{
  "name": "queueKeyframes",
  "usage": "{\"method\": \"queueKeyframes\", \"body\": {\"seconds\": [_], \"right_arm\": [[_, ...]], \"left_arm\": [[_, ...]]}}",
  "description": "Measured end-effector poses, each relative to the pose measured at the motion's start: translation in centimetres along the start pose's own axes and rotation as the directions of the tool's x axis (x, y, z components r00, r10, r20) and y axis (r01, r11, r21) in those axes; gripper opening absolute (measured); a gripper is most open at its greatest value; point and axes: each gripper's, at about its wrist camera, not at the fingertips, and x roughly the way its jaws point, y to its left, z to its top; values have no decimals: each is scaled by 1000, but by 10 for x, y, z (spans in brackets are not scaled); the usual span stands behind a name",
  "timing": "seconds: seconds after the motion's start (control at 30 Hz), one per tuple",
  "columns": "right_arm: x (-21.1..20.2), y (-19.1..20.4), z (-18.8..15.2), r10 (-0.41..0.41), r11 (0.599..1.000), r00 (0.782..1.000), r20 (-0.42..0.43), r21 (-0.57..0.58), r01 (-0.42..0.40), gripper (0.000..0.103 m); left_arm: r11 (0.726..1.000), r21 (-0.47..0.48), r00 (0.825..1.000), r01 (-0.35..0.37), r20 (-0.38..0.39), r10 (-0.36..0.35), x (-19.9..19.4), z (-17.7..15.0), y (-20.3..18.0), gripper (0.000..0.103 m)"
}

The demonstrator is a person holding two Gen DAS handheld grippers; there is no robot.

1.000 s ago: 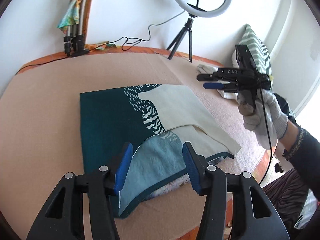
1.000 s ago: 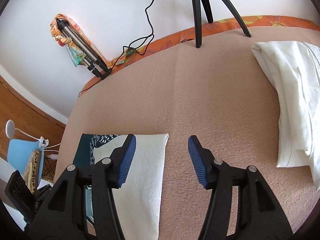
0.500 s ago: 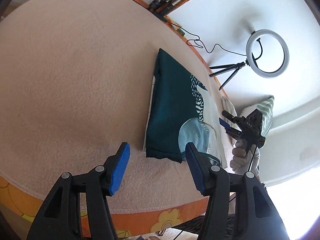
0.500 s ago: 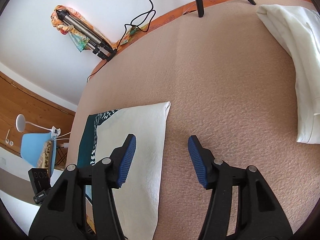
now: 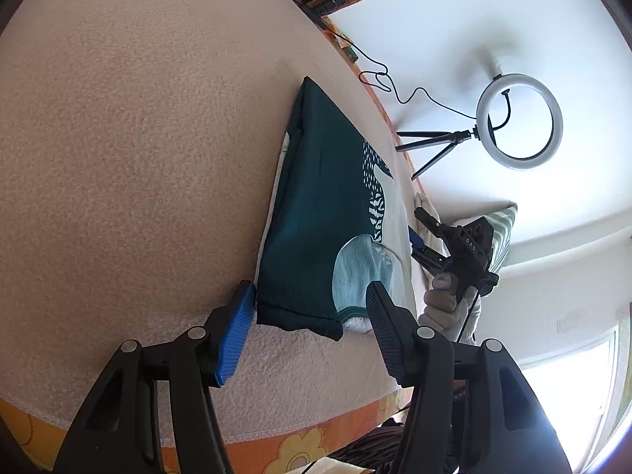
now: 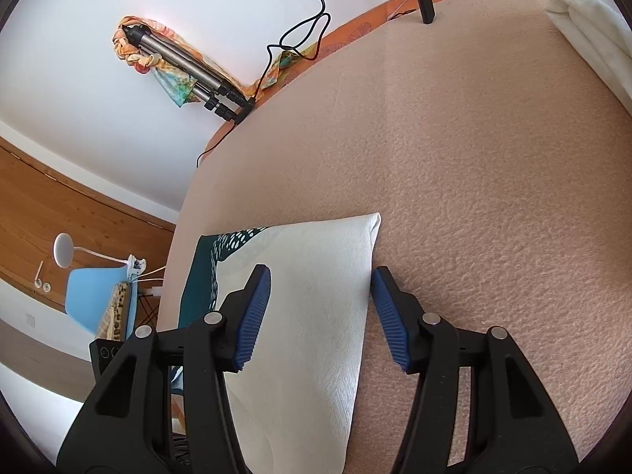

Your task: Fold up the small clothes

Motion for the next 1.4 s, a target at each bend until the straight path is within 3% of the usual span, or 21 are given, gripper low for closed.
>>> {"method": "queueKeyframes", "body": {"seconds": [0.3, 0.4, 0.43, 0.47, 0.53, 0.6, 0.7, 0.87, 1.17, 1.4], "right_arm": [[14, 10, 5, 28, 1000, 999, 22, -12, -28, 57], [17, 14, 7, 25, 1000, 999, 24, -14, -25, 57], [18, 14, 7, 29, 1000, 999, 26, -11, -29, 56], [19, 14, 7, 36, 999, 999, 23, -1, -36, 50], [24, 14, 8, 31, 999, 999, 16, 10, -31, 39], [28, 17, 8, -3, 1000, 1000, 7, -1, 3, 21], [30, 24, 7, -66, 997, 998, 1, -36, 66, 10], [27, 43, 5, -147, 983, 989, 20, -107, 148, 6], [2, 68, 7, -121, 981, 989, 87, -142, 133, 5], [-18, 87, 7, -100, 978, 987, 130, -169, 121, 4]], "left_arm": [[999, 46, 1000, -5, -10, 5, 13, 4, -11, 56], [997, 71, 1000, -27, -5, 28, 15, 4, -14, 47], [996, 82, 999, -39, -7, 40, 17, 3, -13, 37], [995, 83, 999, -46, -13, 47, 20, 3, -12, 27], [995, 86, 999, -51, -16, 52, 22, 1, -11, 18], [992, 107, 997, -69, -10, 70, 23, 0, -12, 12], [984, 149, 996, -93, 10, 92, 21, -2, -15, 10], [968, 226, 993, -111, 54, 101, 14, -7, -29, 7], [959, 269, 994, -89, 87, 68, 11, -7, -45, 6], [960, 280, 996, -31, 90, 6, 12, -6, -64, 6]]}}
